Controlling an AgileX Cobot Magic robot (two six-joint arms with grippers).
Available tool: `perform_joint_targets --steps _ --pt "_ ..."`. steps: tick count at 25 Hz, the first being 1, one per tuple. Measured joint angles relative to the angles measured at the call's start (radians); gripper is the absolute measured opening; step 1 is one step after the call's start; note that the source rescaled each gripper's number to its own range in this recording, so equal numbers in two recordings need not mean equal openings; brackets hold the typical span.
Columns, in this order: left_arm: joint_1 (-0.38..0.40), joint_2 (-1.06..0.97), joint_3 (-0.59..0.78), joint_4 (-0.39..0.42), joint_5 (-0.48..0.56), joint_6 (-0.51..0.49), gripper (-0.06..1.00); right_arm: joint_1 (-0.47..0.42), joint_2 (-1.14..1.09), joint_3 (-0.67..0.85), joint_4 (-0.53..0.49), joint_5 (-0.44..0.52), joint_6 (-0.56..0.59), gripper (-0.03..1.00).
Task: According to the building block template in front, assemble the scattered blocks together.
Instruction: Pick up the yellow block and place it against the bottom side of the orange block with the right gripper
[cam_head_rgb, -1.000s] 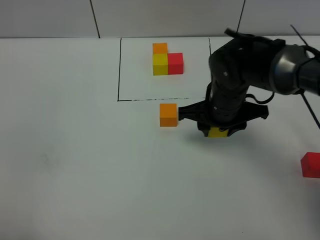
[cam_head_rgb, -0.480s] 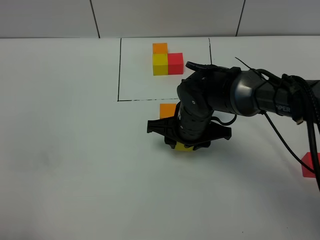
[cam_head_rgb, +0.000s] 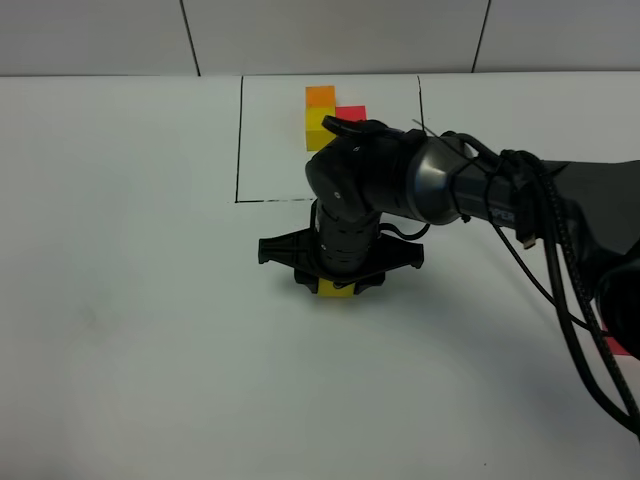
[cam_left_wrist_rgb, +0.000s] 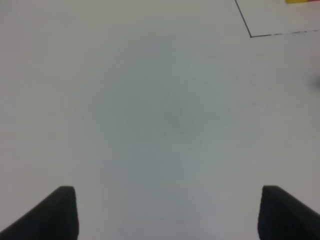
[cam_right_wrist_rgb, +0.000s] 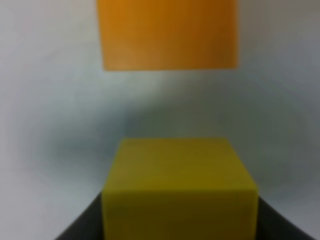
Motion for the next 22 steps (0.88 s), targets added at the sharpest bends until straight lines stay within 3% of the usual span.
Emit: perform_joint_targets --steps 22 --pt "0.0 0.0 0.0 0.007 0.0 -0.001 0.77 0.007 0.072 -0.046 -0.085 0.022 0.046 0.0"
